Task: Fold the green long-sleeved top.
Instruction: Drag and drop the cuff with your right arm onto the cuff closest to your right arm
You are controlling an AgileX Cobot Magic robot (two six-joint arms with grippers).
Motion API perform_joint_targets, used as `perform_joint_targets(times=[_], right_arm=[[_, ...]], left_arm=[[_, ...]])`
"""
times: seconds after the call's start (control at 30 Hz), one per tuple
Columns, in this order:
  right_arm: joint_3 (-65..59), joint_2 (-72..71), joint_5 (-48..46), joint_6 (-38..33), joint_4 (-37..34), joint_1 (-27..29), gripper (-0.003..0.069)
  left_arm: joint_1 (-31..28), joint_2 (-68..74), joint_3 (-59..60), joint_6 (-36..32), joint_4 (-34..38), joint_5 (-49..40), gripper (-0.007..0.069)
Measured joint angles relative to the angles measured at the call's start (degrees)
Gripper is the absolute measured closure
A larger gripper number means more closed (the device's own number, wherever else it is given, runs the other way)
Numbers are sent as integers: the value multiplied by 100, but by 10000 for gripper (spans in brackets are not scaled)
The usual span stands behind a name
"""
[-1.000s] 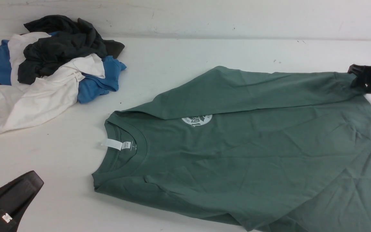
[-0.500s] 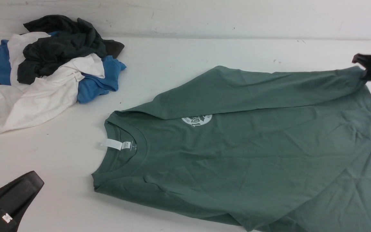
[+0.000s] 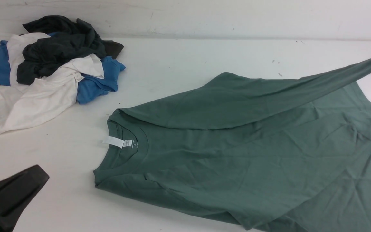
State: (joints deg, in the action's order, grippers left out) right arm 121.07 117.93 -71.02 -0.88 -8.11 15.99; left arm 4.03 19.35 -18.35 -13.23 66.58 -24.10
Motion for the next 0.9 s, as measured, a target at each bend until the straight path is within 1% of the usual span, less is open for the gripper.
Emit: perform_joint_targets(times=[0.07, 0.13, 0.27, 0.37, 0.4, 0.5, 0.53, 0.57, 0.6, 0.63, 0.7, 0.73, 0.9], right_arm=[[-262, -112, 0, 88, 27, 5, 638], [-1101, -481, 0, 190, 48, 12, 638], [-2603, -1124, -1, 220, 79, 12, 638], [-3639, -1403, -1, 225, 125, 12, 638], [-3698, -1422, -1, 232, 138, 12, 638], [-4527, -1441, 231, 386, 402, 12, 638], [-4800, -1441, 503, 527, 636, 12, 636], [-4832, -1441, 503, 527, 675, 12, 636], [-5001, -1441, 803, 751, 945, 12, 629], [-5066, -1441, 926, 860, 1093, 12, 623], [-5138, -1441, 1083, 1073, 1384, 12, 592], [-5143, -1441, 1089, 1095, 1415, 12, 582], [-5161, -1441, 852, 1155, 1564, 12, 414]], left_arm=[[0, 117, -216, -112, -59, -146, 628], [0, 513, -721, -227, -350, -610, 628], [0, 1439, -1294, -229, -914, -1762, 628], [0, 2191, -1613, -194, -1393, -2331, 628], [0, 2253, -1634, -194, -1430, -2370, 628], [0, 3333, -2031, -194, -2152, -2893, 628], [0, 3714, -2181, -194, -2414, -3041, 628], [0, 3774, -2205, -194, -2454, -3061, 628], [0, 4208, -2407, -194, -2748, -3205, 628], [0, 4389, -2505, -194, -2860, -3258, 628], [0, 4756, -2743, -194, -3083, -3274, 628], [0, 4780, -2763, -194, -3096, -3274, 628], [0, 5042, -3272, -128, -3427, -3184, 628]])
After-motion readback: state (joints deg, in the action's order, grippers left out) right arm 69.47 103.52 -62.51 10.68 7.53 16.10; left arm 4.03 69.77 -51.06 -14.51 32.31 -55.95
